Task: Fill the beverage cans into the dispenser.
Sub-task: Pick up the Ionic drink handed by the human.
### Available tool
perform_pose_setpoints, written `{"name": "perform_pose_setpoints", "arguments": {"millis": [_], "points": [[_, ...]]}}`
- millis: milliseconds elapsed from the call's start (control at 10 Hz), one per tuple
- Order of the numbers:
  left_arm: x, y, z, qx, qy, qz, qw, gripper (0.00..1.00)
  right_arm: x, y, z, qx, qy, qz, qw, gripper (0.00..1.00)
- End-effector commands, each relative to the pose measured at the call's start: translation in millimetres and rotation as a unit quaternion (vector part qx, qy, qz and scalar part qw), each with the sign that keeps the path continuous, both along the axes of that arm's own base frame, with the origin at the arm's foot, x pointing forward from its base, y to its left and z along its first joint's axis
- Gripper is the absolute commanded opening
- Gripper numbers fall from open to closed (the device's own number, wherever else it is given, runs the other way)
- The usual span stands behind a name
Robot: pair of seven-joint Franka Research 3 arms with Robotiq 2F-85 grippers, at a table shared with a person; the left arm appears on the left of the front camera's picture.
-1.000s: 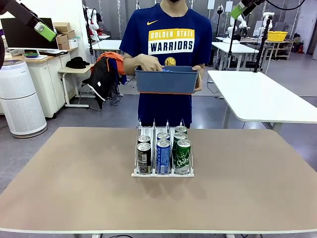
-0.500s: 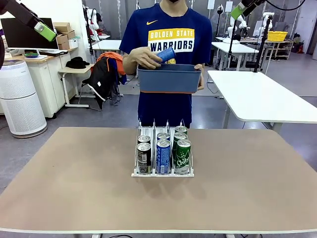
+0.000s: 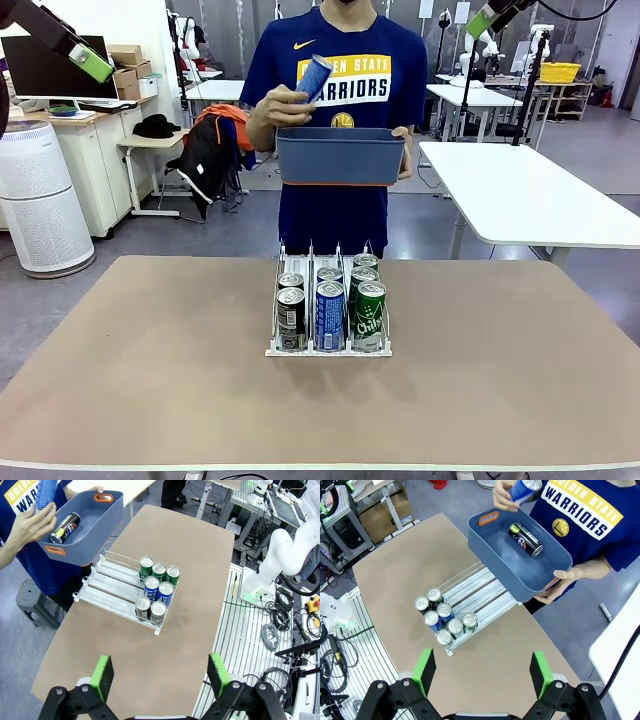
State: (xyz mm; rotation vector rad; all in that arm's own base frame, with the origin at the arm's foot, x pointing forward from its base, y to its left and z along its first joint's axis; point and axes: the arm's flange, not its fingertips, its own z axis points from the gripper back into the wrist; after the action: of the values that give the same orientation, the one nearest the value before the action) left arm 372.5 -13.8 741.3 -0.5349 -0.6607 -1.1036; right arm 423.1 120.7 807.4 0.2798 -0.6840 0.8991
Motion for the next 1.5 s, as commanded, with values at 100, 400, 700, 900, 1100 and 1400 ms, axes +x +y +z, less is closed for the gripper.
{"name": "perform_pose_setpoints", "arguments": {"millis": [100,400,700,900,1100,1400], "points": [[-0.1,1.2,-0.2,-0.001,0.000,0.000,1.000,1.00,-0.5,-0.3,0.4,0.001,0.000,0.001,1.000,1.00],[-0.1,1.2,-0.2,-0.001,0.000,0.000,1.000,1.00,-0.5,-0.3,0.4,0.001,0.000,0.001,1.000,1.00],[-0.1,1.2,-0.2,-0.001,0.000,0.000,1.000,1.00,-0.5,-0.3,0.4,0.001,0.000,0.001,1.000,1.00],[-0.1,1.2,-0.2,-0.001,0.000,0.000,1.000,1.00,-0.5,-0.3,0.4,0.001,0.000,0.001,1.000,1.00],[-0.1,1.2,-0.2,-0.001,0.000,0.000,1.000,1.00,-0.5,-0.3,0.4,0.001,0.000,0.001,1.000,1.00],[-0.1,1.2,-0.2,-0.001,0.000,0.000,1.000,1.00,-0.5,-0.3,0.4,0.001,0.000,0.001,1.000,1.00]]}}
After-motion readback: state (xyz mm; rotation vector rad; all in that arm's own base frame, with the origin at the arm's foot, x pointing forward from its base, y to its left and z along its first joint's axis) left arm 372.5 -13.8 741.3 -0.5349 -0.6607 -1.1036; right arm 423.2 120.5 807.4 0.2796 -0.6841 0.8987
